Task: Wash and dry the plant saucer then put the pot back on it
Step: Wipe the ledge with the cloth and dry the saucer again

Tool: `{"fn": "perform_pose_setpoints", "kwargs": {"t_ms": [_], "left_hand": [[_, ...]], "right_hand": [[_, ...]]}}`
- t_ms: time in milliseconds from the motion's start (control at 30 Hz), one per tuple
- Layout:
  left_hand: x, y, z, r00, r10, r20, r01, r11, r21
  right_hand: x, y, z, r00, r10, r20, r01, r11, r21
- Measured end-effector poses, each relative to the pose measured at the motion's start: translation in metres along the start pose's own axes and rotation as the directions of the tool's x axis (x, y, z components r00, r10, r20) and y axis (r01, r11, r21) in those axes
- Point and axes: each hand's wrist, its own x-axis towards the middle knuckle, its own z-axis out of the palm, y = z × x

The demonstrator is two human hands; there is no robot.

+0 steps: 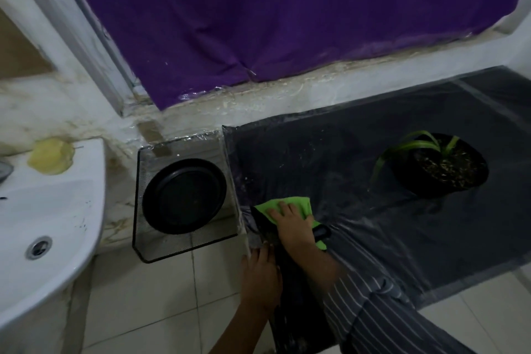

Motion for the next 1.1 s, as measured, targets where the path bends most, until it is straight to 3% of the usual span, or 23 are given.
{"fn": "perform_pose_setpoints", "kwargs": {"t_ms": [200,300,433,533,633,700,767,833,933,1100], "left_hand": [[-0.003,-0.003,-0.004,1.0,0.017,-0.023,-0.017,1.0,0.007],[-0.007,-0.006,-0.006,1.0,0.027,-0.013,-0.027,0.999,-0.021],[-0.014,-0.004,-0.014,0.999,-0.017,-0.034,0.01,0.98,-0.198],[-0.019,-0.001,-0.021,0.992,-0.033,-0.125,-0.023,0.906,-0.422],[-0.025,0.006,-0.037,0.983,-0.093,-0.158,-0.055,0.673,-0.737],[-0.031,0.011,-0.053,0.98,-0.192,-0.055,0.02,0.368,-0.93],[-0.036,0.012,-0.067,0.975,-0.189,0.118,0.136,0.083,-0.987],[-0.038,0.008,-0.073,0.964,-0.088,0.25,0.25,-0.008,-0.968],[-0.038,-0.001,-0.07,0.962,-0.023,0.273,0.268,-0.126,-0.955],[-0.043,-0.019,-0.067,0.939,-0.05,0.34,0.295,-0.39,-0.872]], "right_hand": [[-0.048,0.013,0.007,0.999,-0.029,0.046,0.029,1.0,0.01],[-0.065,0.018,-0.006,1.0,-0.011,0.022,0.007,0.979,0.203],[-0.08,0.021,-0.036,0.986,0.073,-0.147,0.025,0.817,0.577],[-0.091,0.024,-0.059,0.978,0.134,-0.159,0.041,0.626,0.779],[-0.104,0.025,-0.077,0.986,0.16,-0.041,-0.017,0.348,0.937],[-0.106,0.024,-0.085,0.98,0.185,0.072,-0.095,0.119,0.988],[-0.108,0.021,-0.091,0.973,0.171,0.154,-0.139,-0.096,0.986],[-0.108,0.016,-0.094,0.97,0.132,0.205,-0.174,-0.216,0.961],[-0.104,0.01,-0.097,0.959,0.106,0.264,-0.234,-0.237,0.943],[-0.092,-0.009,-0.095,0.968,0.056,0.245,-0.242,-0.066,0.968]]}}
